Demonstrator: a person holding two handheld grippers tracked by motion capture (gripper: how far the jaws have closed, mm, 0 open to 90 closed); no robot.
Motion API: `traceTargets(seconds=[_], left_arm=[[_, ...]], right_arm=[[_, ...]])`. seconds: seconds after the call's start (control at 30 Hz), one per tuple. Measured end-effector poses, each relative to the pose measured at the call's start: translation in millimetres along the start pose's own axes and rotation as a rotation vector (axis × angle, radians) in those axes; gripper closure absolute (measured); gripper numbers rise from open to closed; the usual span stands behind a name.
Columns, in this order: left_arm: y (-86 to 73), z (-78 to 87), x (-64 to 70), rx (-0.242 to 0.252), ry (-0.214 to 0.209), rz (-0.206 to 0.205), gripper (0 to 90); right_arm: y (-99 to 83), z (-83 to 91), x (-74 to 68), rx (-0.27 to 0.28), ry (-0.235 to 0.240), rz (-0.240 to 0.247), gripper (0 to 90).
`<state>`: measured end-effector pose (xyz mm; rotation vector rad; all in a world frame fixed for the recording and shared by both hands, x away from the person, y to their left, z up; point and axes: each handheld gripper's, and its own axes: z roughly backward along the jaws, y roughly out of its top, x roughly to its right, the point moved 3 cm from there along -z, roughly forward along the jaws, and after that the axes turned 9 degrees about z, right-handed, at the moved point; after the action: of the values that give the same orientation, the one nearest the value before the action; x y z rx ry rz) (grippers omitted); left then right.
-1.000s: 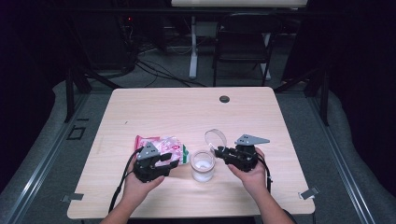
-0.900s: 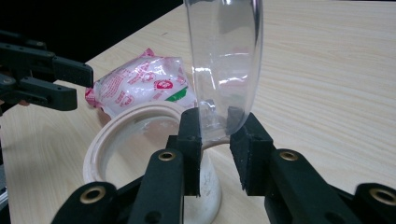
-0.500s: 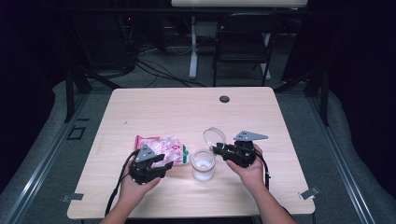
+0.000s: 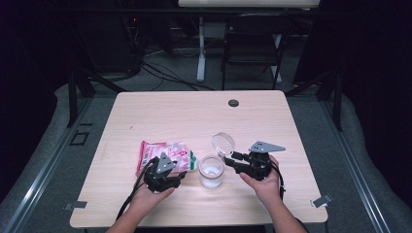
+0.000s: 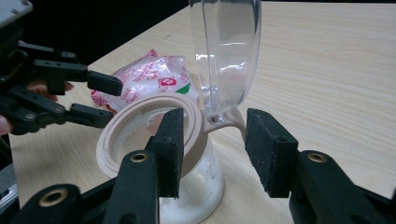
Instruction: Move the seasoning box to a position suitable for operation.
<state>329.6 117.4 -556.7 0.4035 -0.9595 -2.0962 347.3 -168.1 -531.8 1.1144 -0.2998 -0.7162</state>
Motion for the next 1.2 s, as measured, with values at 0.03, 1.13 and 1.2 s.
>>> traceTargets(seconds=[0.03,1.13,1.2], left_arm=[[0.0,0.0,0.0,0.000,0.000,0.000,47.2],[1.6,-50.3,9.8,-0.066,0.217,-0.243,44.4],[1.3,-52.1,9.7,-0.068,0.234,-0.256,44.6]], right_arm=[[0.0,0.0,0.0,0.000,0.000,0.000,57.2],[-12.4,23.6,-1.4,0.023,-0.046,-0.018,55.8],[-12.7,24.4,-1.1,0.022,-0.048,-0.018,55.8]])
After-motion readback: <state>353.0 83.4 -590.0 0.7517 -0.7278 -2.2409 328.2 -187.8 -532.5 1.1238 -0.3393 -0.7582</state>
